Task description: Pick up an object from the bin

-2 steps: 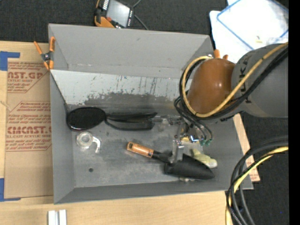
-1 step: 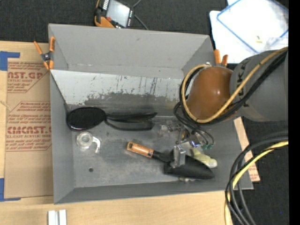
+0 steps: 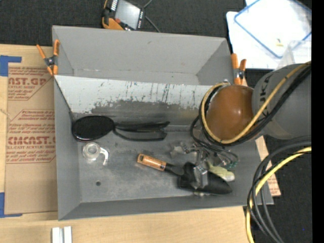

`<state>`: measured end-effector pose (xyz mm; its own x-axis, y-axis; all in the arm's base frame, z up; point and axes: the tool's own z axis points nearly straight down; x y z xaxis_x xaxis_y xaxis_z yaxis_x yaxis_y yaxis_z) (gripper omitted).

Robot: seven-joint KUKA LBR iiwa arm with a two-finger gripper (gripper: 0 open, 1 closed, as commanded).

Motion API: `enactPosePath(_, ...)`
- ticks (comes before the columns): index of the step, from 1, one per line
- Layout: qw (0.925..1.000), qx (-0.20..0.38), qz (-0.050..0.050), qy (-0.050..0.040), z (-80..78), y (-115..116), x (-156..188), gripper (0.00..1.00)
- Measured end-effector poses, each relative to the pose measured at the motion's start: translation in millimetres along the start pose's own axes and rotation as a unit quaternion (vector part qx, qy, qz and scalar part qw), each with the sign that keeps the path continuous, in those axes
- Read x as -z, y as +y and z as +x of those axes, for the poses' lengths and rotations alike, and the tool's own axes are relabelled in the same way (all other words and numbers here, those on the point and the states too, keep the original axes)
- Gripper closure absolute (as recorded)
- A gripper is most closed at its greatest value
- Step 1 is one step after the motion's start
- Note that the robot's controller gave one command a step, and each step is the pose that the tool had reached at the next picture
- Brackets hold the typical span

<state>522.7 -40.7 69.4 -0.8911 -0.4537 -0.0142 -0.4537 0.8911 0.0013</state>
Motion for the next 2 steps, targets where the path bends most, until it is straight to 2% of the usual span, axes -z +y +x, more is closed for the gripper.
enactPosePath(1, 0.9797, 0.2, 0.0, -0.0002, -13.9, 11.9, 1.7, 0.0)
enactPosePath(2, 0.9624, 0.272, 0.001, -0.0025, -3.7, 23.6, 4.5, 0.0)
